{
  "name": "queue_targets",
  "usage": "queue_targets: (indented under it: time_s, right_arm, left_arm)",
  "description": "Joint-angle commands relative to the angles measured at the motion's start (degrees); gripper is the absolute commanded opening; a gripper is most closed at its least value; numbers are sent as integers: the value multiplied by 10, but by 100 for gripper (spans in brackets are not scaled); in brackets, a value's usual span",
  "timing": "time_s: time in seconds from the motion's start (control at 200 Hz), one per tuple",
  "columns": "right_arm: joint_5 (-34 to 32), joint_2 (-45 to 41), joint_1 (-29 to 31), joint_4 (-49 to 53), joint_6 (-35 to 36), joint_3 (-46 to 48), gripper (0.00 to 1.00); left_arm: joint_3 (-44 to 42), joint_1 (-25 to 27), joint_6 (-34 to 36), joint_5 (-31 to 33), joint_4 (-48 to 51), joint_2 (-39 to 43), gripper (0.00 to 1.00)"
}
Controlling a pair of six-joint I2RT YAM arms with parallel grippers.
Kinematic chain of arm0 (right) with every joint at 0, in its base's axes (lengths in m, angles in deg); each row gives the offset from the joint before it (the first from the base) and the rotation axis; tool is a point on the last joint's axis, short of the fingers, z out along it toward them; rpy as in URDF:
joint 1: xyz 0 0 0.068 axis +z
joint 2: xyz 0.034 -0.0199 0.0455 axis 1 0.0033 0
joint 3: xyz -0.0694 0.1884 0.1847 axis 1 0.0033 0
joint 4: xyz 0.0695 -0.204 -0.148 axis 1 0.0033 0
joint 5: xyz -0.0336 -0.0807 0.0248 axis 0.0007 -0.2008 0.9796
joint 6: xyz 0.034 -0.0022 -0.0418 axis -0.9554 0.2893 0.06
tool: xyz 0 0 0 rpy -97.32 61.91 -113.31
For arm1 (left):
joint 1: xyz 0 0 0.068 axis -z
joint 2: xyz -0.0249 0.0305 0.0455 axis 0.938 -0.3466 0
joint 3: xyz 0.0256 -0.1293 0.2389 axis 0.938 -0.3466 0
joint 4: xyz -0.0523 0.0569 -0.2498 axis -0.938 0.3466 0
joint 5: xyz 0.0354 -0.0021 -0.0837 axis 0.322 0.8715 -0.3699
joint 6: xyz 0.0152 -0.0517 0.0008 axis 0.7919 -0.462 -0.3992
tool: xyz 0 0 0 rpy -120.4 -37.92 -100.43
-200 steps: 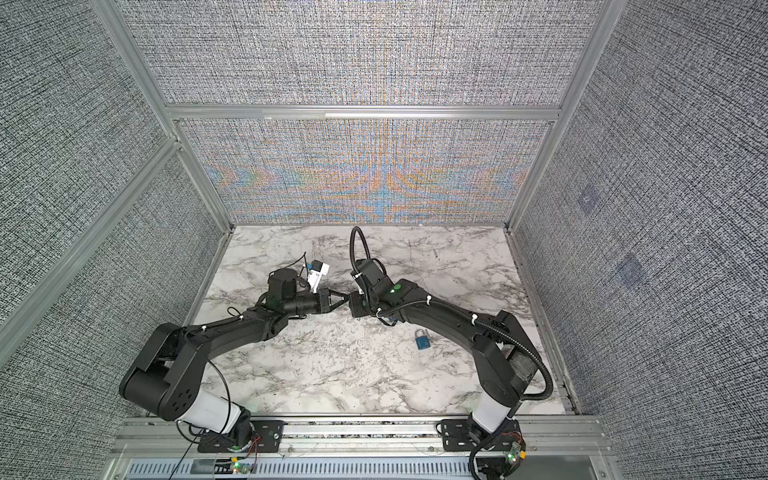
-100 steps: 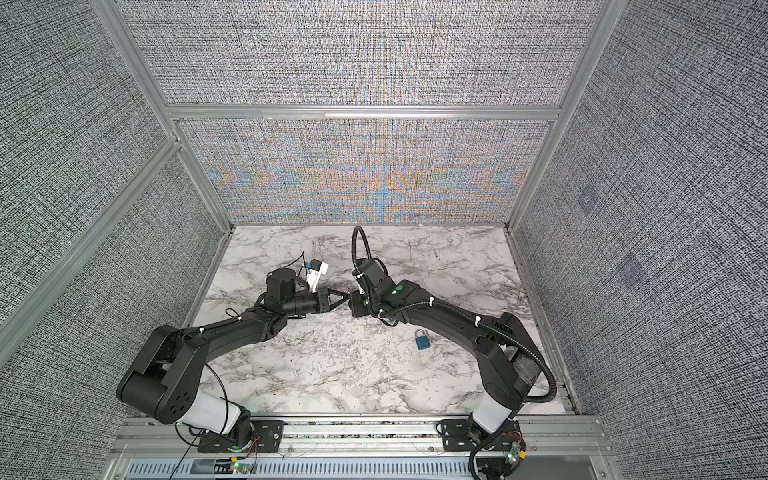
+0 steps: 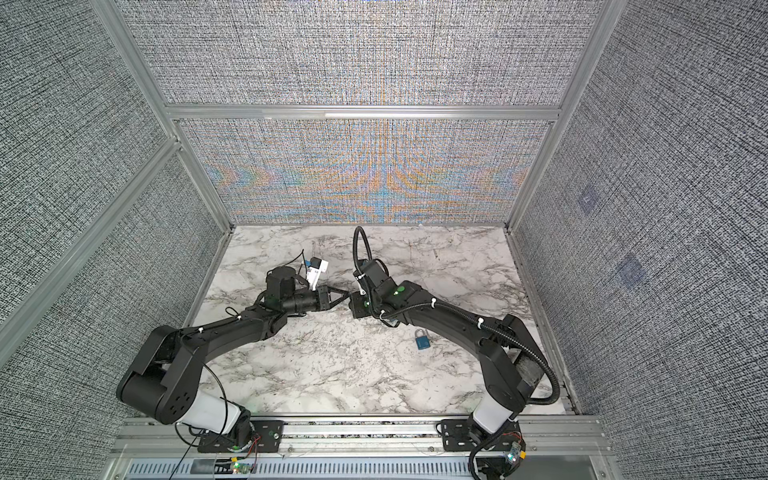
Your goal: Lock with the key
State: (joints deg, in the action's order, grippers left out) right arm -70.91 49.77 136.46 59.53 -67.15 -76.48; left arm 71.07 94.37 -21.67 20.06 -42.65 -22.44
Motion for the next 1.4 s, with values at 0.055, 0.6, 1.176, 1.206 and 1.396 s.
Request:
queue_targets:
  time_s: [0.055,0.6,1.176,1.206,1.396]
  right_arm:
    - [5,-2,1,-15,1,-4,26]
    - [83,-79,-39,-180,-40,136,56]
    - [-12,-30,17,-207,-10,99,44]
    - [-13,-29,16,-207,-10,96,41]
    - [-9,-15,17,-207,-7,85,30]
  left_arm:
    - [-6,0,8,2,0,1,0]
    - [-21,0,-62,36,-36,29,0]
    - [-22,1,-68,60,-4,87,0]
    - [-22,1,-69,59,-4,88,0]
    - [-17,1,-68,59,-2,94,0]
